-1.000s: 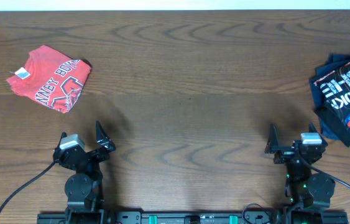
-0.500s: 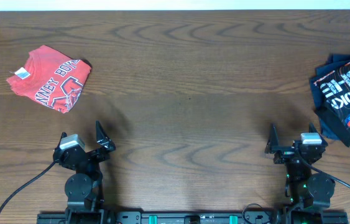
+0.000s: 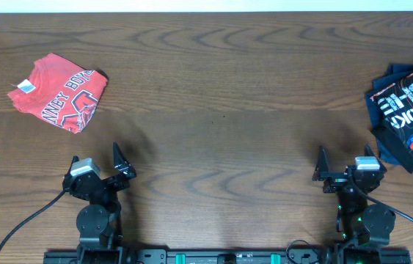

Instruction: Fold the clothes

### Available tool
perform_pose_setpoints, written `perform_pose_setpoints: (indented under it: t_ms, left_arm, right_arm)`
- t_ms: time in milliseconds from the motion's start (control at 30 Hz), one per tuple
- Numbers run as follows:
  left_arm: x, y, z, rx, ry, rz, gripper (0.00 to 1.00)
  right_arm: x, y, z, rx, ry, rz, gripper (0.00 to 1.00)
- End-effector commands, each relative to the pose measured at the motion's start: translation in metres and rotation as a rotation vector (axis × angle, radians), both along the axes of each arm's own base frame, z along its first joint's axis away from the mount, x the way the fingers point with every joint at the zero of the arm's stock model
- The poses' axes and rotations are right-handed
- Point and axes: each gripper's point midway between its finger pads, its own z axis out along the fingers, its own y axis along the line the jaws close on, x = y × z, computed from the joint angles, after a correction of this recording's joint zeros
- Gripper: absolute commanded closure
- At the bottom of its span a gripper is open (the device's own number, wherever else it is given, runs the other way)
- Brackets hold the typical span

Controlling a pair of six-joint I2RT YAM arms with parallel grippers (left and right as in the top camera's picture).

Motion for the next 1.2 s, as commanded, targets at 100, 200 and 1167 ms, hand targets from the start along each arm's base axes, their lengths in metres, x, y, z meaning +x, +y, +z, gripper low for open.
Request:
perform_pose_setpoints:
  t_ms: [100,200,1167]
  left_arm:
    - [-0.001,0.002,-0.016,0.015,0.054,0.008,0.02]
    - [-0.001,0.002,-0.016,0.015,0.054,0.008,0.02]
    - [0.001,0.002,0.019,0.017,0.07,0.008,0.02]
  right_arm:
    - [0.0,-0.002,-0.003,0.011,0.01,-0.011,0.01]
    - [0.0,-0.002,-0.003,0.032,0.01,-0.013,0.01]
    - [0.008,-0.007,0.036,0.032,0.04,-0.033,0.01]
